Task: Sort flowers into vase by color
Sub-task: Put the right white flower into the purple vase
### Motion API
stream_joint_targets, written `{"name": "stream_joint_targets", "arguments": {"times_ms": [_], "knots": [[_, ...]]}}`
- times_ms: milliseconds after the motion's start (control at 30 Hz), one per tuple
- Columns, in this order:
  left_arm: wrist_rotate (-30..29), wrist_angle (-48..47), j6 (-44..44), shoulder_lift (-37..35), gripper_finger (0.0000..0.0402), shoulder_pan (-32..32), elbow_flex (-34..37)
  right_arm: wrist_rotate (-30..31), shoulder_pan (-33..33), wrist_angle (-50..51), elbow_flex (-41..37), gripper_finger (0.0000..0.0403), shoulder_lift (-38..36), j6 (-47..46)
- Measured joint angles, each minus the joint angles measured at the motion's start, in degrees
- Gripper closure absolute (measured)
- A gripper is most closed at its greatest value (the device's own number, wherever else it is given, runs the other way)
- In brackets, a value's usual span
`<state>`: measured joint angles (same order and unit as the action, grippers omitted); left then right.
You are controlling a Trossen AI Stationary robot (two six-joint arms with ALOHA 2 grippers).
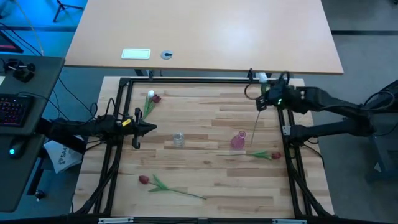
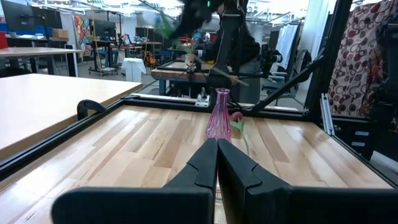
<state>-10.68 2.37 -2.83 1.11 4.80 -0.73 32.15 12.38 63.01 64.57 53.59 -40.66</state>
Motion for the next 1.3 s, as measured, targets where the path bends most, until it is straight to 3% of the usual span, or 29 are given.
{"name": "stream_joint_targets", "arguments": {"times_ms": [133,267,433,633,767,1100,1300], "knots": [[0.0,0.0,0.0,0.0,0.0401,0.0,0.0,4.7,-0.1,-1.4,6.1,0.0400,1.3,2.6],[0.0,0.0,0.0,0.0,0.0401,0.0,0.0,5.8,-2.8,-10.0,6.8,0.0401,1.8,7.1],[0.0,0.0,0.0,0.0,0.0401,0.0,0.0,13.6,-12.6,-21.0,4.9,0.0402,1.8,13.5],[0.0,0.0,0.0,0.0,0.0401,0.0,0.0,26.9,-26.2,-17.3,4.8,0.0402,1.4,12.3],[0.0,0.0,0.0,0.0,0.0401,0.0,0.0,33.2,-32.1,-14.8,4.7,0.0402,1.7,9.8],[0.0,0.0,0.0,0.0,0.0401,0.0,0.0,45.1,-34.4,-14.3,-2.6,0.0402,1.5,7.5],[0.0,0.0,0.0,0.0,0.0401,0.0,0.0,47.0,-34.6,-14.4,-6.1,0.0402,0.1,2.8]]}}
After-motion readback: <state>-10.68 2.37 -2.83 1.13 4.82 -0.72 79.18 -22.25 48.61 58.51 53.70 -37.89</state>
